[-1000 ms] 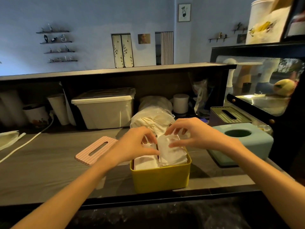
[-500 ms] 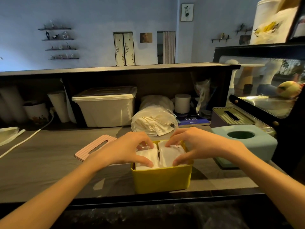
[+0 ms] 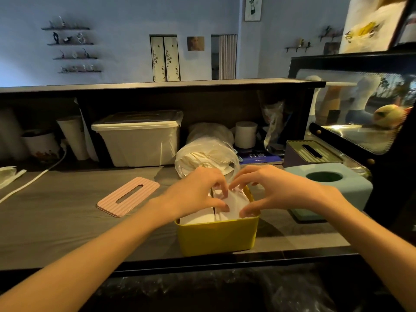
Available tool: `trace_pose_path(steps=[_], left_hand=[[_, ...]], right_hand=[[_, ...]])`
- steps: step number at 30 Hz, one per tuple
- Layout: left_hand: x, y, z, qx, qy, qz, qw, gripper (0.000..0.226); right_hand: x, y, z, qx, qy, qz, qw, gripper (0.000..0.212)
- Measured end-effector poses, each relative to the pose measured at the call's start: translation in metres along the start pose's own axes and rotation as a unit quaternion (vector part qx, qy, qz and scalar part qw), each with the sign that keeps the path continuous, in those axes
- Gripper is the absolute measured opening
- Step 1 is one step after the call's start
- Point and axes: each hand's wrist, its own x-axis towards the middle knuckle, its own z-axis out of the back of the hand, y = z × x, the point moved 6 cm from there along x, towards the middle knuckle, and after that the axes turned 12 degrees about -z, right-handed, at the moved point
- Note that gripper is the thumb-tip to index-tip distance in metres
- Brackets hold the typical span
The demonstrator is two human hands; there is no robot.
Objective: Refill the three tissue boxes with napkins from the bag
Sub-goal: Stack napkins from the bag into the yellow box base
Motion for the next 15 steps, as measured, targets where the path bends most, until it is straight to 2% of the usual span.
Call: trace_pose_path(steps=[5, 11, 13, 15], left_hand=[[0.001, 0.0, -0.003, -0.006, 0.023, 0.018, 1.0, 0.046], [0.003, 0.003, -0.005, -0.003, 0.053, 0.035, 0.998, 0.05], [0.002, 0.003, -0.002, -0.013, 0.043, 0.026, 0.999, 0.05], [-0.004, 0.005, 0.007, -0.033, 0.0, 0.023, 0.999, 0.047]], right_hand=[[0.0, 0.003, -0.005, -0.036, 0.013, 0.003, 0.999, 0.067], [0.001, 0.005, -0.007, -0.049, 0.014, -0.001, 0.999, 0.066], [0.003, 0.002, -0.005, -0.025, 0.02, -0.008, 0.999, 0.07], [0.006, -0.002, -0.004, -0.006, 0.028, -0.012, 1.0, 0.072]])
